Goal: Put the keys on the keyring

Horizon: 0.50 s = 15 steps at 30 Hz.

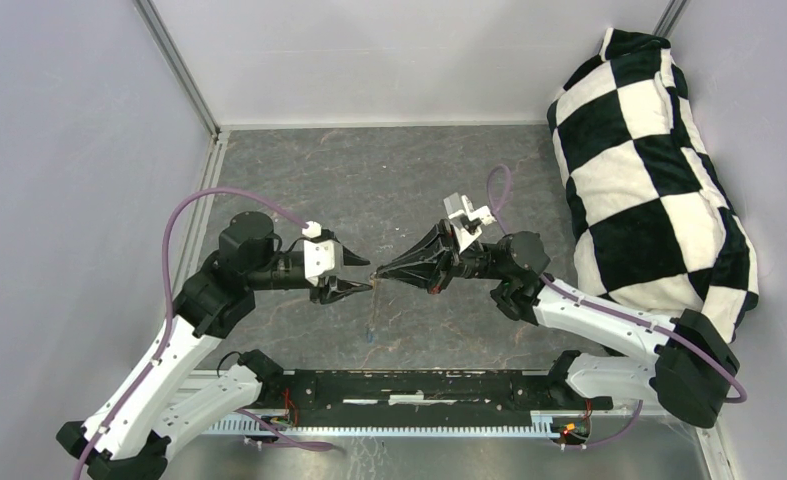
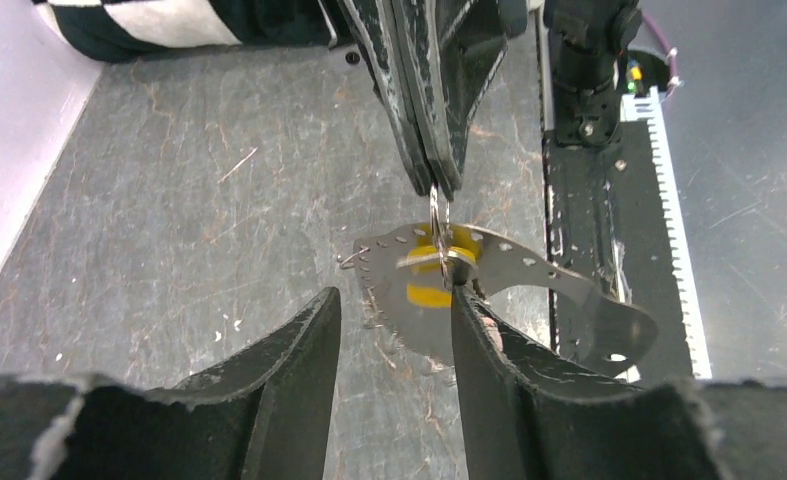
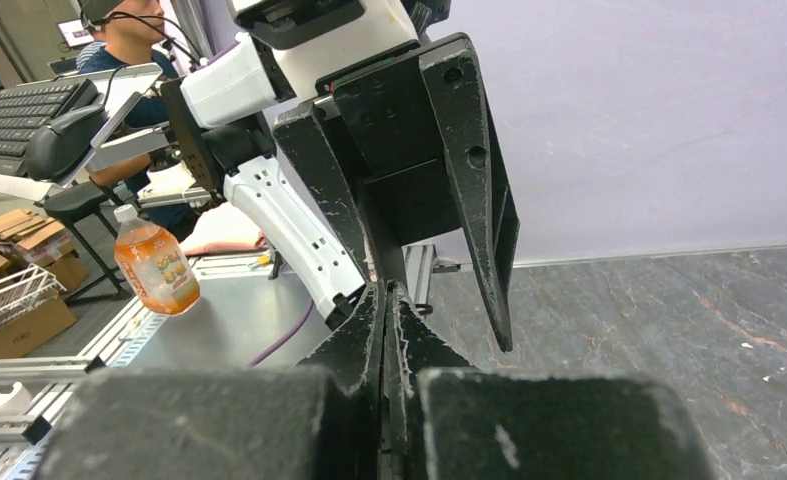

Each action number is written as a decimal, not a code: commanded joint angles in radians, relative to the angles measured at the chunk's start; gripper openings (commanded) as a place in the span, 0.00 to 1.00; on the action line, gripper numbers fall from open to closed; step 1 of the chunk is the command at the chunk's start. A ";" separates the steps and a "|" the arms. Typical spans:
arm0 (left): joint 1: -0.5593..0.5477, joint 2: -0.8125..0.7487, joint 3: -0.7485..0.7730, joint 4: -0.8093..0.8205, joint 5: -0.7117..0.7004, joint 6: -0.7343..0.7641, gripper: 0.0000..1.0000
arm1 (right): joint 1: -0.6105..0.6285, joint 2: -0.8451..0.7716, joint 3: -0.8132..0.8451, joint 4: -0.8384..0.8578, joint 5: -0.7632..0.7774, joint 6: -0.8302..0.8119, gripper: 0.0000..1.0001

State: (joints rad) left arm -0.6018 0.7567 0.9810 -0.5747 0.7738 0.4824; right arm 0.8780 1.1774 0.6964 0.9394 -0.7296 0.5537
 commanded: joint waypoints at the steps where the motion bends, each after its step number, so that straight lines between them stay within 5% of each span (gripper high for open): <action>1: -0.002 -0.007 -0.017 0.147 0.072 -0.159 0.52 | 0.028 -0.012 -0.016 0.154 0.092 -0.011 0.00; 15: -0.001 -0.003 -0.057 0.321 0.103 -0.371 0.44 | 0.104 0.009 -0.087 0.283 0.239 -0.102 0.00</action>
State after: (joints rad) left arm -0.6018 0.7555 0.9184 -0.3622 0.8413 0.2249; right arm 0.9661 1.1881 0.6266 1.1103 -0.5587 0.4999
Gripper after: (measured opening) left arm 0.472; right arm 0.010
